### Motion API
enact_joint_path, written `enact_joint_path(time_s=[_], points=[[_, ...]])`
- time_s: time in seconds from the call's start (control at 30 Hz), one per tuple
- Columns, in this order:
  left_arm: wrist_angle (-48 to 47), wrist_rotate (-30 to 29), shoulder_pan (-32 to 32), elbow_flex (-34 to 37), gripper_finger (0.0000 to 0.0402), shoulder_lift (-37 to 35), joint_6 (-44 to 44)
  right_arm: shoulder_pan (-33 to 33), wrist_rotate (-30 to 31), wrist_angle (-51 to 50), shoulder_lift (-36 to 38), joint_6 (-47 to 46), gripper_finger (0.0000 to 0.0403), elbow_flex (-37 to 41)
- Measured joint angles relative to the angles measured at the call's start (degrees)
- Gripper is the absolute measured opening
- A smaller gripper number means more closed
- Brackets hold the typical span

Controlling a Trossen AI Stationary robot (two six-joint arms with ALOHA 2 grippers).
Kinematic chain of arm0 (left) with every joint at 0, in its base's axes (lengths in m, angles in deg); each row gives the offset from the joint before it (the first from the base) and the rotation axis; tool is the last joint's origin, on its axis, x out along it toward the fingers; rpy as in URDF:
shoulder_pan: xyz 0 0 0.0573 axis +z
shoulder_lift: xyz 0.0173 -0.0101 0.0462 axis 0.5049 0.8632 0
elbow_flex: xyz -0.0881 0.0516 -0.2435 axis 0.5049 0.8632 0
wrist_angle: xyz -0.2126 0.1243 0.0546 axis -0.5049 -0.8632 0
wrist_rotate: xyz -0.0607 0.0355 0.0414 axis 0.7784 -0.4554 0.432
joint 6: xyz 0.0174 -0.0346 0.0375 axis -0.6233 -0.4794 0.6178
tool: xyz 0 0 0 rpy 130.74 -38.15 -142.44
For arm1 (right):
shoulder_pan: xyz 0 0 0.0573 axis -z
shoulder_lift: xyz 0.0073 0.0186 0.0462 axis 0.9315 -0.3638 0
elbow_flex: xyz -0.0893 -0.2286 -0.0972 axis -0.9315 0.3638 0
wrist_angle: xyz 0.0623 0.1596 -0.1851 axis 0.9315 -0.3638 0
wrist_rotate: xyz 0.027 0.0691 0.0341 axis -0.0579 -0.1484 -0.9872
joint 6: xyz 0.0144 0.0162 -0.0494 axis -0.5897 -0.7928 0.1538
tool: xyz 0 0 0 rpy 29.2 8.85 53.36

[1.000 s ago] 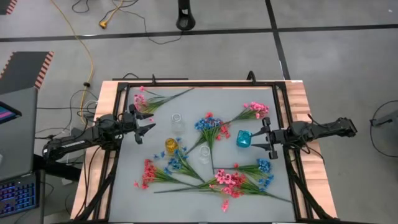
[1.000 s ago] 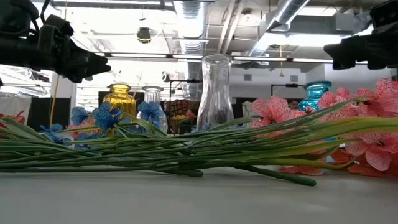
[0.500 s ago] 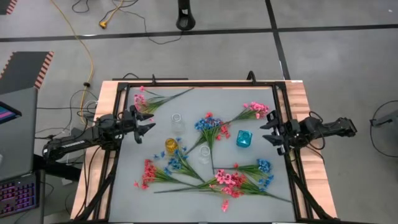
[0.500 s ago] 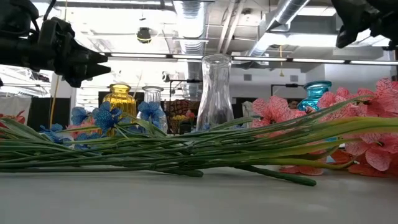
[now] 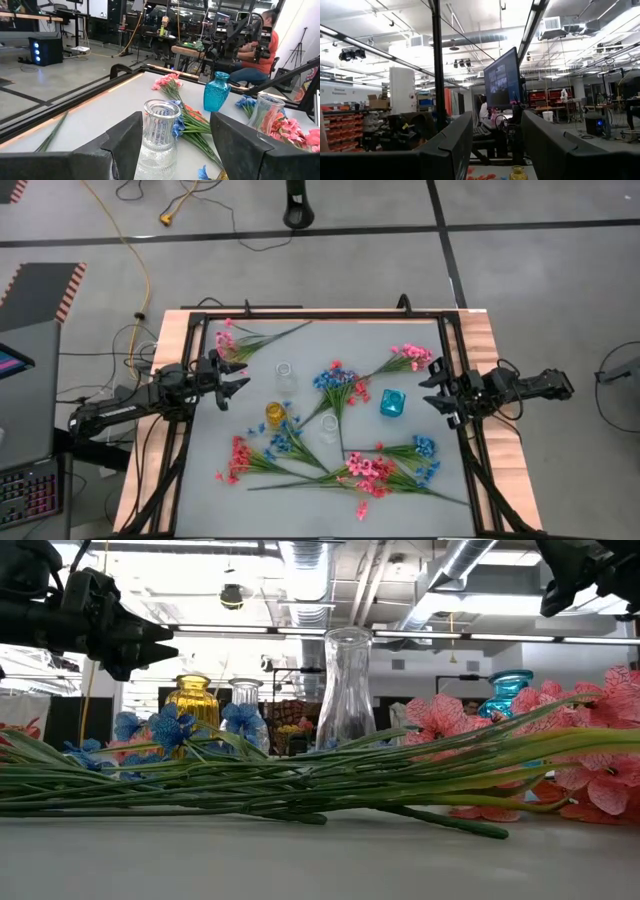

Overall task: Sort flowers into vase by color
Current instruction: Put the top right pink flowers into the top transparent vase

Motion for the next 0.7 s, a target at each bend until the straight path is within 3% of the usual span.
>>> enact_joint_path(time_s=[0.3, 0.5, 0.7], points=[[0.0, 0.0, 0.0, 0.0, 0.0221, 0.0, 0.0, 0.0, 17.3, 1.7, 0.0, -10.3, 0.0217, 0.0], [0.0, 0.0, 0.0, 0.0, 0.0221, 0.0, 0.0, 0.0, 21.5, 1.8, 0.0, -14.2, 0.0260, -0.1], [0.0, 0.0, 0.0, 0.0, 0.0221, 0.0, 0.0, 0.0, 24.0, 1.6, -0.9, -14.5, 0.0265, -2.4]])
